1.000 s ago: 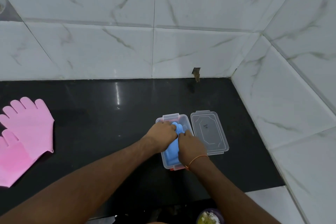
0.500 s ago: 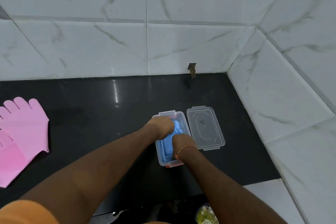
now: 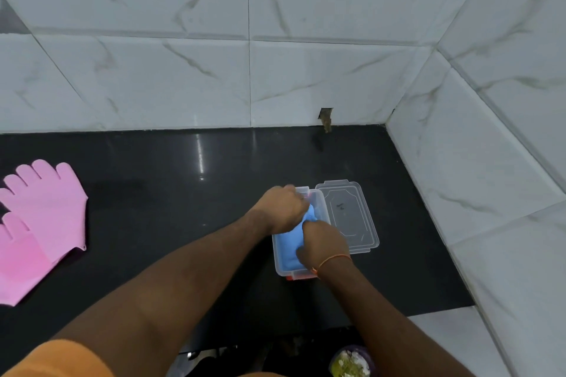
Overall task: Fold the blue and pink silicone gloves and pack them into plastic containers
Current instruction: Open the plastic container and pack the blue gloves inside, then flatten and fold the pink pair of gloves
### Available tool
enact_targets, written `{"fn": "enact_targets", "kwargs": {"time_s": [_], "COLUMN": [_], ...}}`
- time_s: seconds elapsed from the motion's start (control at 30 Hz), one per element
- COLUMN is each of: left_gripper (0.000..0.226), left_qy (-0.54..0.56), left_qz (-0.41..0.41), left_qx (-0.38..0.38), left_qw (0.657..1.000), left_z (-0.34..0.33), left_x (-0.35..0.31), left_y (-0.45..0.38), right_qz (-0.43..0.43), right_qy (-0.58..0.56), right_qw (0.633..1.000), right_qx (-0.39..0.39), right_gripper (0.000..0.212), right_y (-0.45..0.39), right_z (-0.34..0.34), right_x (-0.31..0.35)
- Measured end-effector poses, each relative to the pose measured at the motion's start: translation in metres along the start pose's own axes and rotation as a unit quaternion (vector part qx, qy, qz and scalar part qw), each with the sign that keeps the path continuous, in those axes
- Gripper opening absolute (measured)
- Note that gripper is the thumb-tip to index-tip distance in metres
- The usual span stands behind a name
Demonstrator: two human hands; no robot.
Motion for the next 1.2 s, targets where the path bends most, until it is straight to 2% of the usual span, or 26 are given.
{"fn": "enact_targets", "kwargs": {"time_s": [0.1,0.2,0.27,0.37,0.5,0.7,0.8,0.9,0.97,1.03,1.13,1.2], "left_gripper": [0.029,0.049,0.061,0.067,0.069,0.071,0.071,0.076,0.079,0.077,0.064,0.065], "left_qy": [0.008,-0.011,-0.021,-0.01,-0.011,0.013,0.045,0.1,0.156,0.232,0.253,0.234], "left_qz": [-0.008,0.028,0.073,0.125,0.169,0.266,0.344,0.458,0.526,0.547,0.527,0.524], "left_qx": [-0.101,-0.17,-0.182,-0.169,-0.151,-0.116,-0.103,-0.071,-0.049,-0.028,-0.01,-0.018], "left_qw": [0.995,0.985,0.98,0.978,0.974,0.957,0.932,0.881,0.834,0.804,0.811,0.818], "left_z": [0.015,0.026,0.03,0.027,0.014,-0.009,-0.021,-0.037,-0.048,-0.06,-0.068,-0.066], "left_x": [0.01,0.039,0.066,0.111,0.18,0.277,0.322,0.359,0.377,0.388,0.396,0.397], "left_y": [0.014,0.041,0.068,0.114,0.19,0.309,0.372,0.424,0.453,0.47,0.48,0.48], "right_qz": [0.014,0.043,0.067,0.098,0.129,0.211,0.25,0.268,0.259,0.231,0.173,0.14], "right_qy": [-0.042,-0.014,-0.011,0.008,0.01,0.001,0.002,-0.01,-0.027,-0.07,-0.143,-0.177], "right_qw": [0.991,0.979,0.973,0.969,0.973,0.967,0.963,0.962,0.965,0.97,0.972,0.97], "right_qx": [-0.124,-0.198,-0.221,-0.228,-0.189,-0.141,-0.102,-0.053,-0.013,0.027,0.071,0.087], "right_gripper": [0.035,0.041,0.052,0.068,0.08,0.078,0.075,0.072,0.072,0.07,0.071,0.065], "right_y": [0.003,0.002,-0.001,-0.009,-0.019,-0.025,-0.026,-0.03,-0.036,-0.043,-0.055,-0.062], "right_z": [0.026,0.045,0.052,0.053,0.039,0.017,0.005,-0.009,-0.019,-0.027,-0.038,-0.043], "right_x": [0.012,0.04,0.067,0.119,0.209,0.349,0.418,0.468,0.491,0.502,0.51,0.509]}}
Point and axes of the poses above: each hand's wrist, its own y-axis away from the middle knuckle, its own z-axis out of the back of the hand, x = y × z, the point moved 6 cm from there along -y, towards the middle knuckle, and after that the axes turned 9 degrees about y, right-handed, at the moved point
